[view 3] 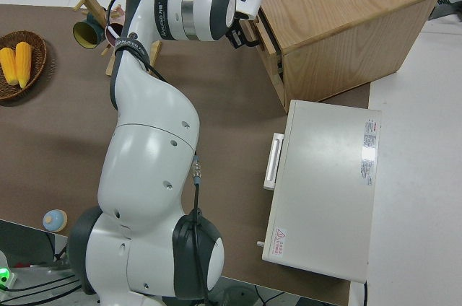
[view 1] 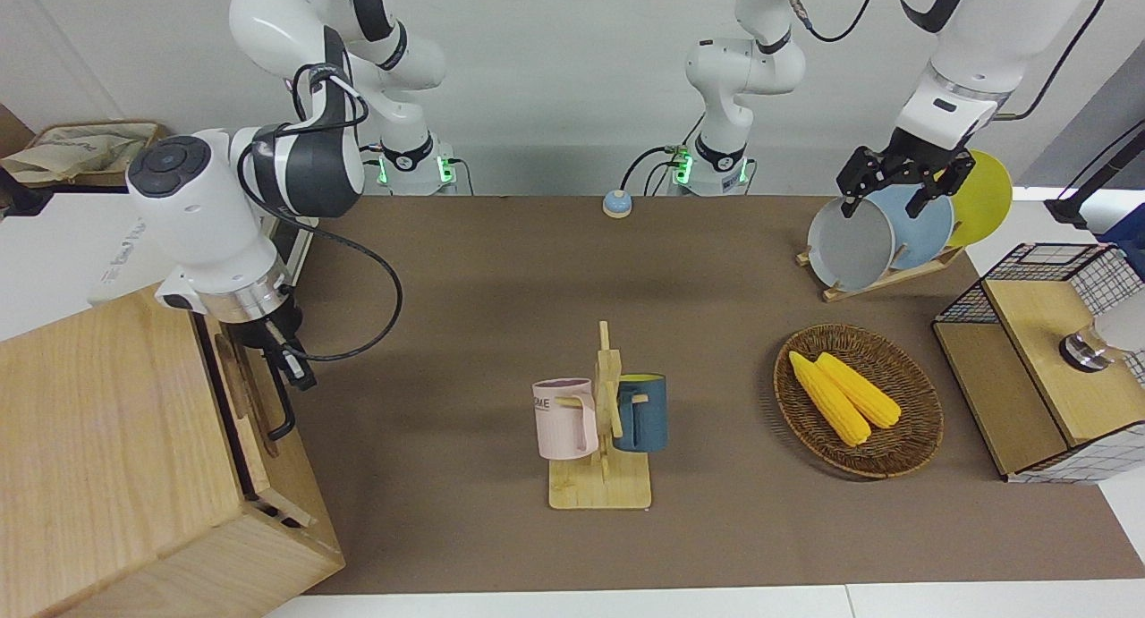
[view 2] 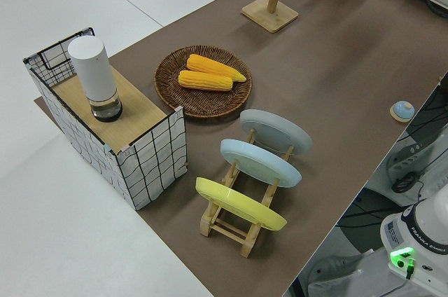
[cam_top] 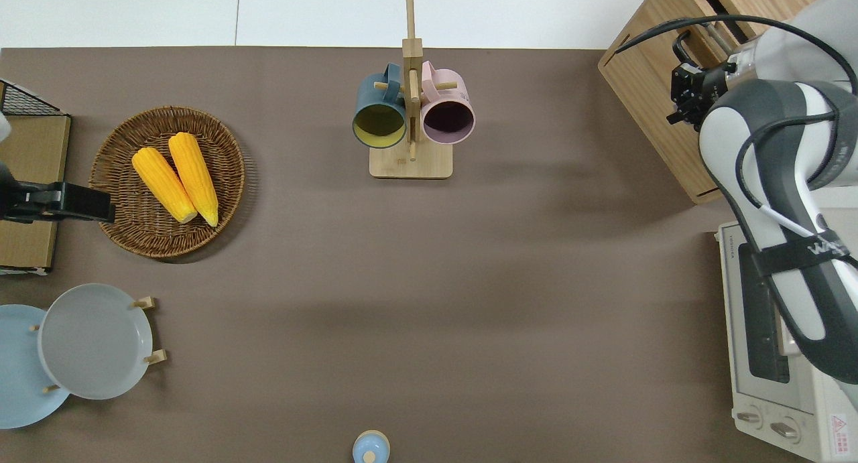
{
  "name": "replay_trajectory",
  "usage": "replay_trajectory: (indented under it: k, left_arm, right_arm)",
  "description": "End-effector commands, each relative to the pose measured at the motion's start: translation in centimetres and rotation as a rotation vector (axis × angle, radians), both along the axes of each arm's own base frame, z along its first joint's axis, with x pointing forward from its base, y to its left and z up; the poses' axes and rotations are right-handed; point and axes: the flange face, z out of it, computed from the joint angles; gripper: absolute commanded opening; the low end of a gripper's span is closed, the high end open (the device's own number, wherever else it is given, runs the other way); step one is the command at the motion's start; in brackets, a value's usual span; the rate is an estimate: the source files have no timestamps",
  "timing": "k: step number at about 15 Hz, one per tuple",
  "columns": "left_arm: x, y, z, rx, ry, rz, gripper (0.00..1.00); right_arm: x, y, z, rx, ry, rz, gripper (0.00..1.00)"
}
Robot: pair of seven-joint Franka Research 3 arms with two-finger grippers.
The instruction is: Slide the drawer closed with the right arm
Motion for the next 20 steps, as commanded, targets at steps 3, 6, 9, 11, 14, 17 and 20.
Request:
replay_trajectory:
  k: [3,6,9,11,14,17,20]
  left_arm:
    - [0.4,0.0,0.2,0.016,-0.008,-0.008,1.00]
    - [0.4,0.0,0.2,0.016,-0.008,-0.008,1.00]
    - [0.4,0.0,0.2,0.016,-0.008,-0.008,1.00]
    - [0.4,0.0,0.2,0.016,-0.008,-0.008,1.00]
    - [0.4,0.0,0.2,0.016,-0.008,-0.008,1.00]
    - [0.4,0.0,0.2,0.016,-0.008,-0.008,1.00]
    - [0.4,0.0,0.2,0.016,-0.008,-0.008,1.00]
  right_arm:
    - [0.3,-3.3,0.9,-0.010,-0.033,0.029,0.000]
    - [0.2,-4.4,1.0,-0.010,-0.034,0.037,0.000]
    - [0.2,-5.5,0.9,-0.005,-0.033,0.024,0.000]
    - [0.1,-5.8,1.0,-0.003,-0.035,0.032,0.000]
    - [0.1,-5.6,1.1,-0.001,-0.030,0.034,0.000]
    - [0.1,-4.0,0.9,0.002,-0.021,0.033,0.000]
    - [0.2,-1.2,0.9,0.002,-0.016,-0.001,0.000]
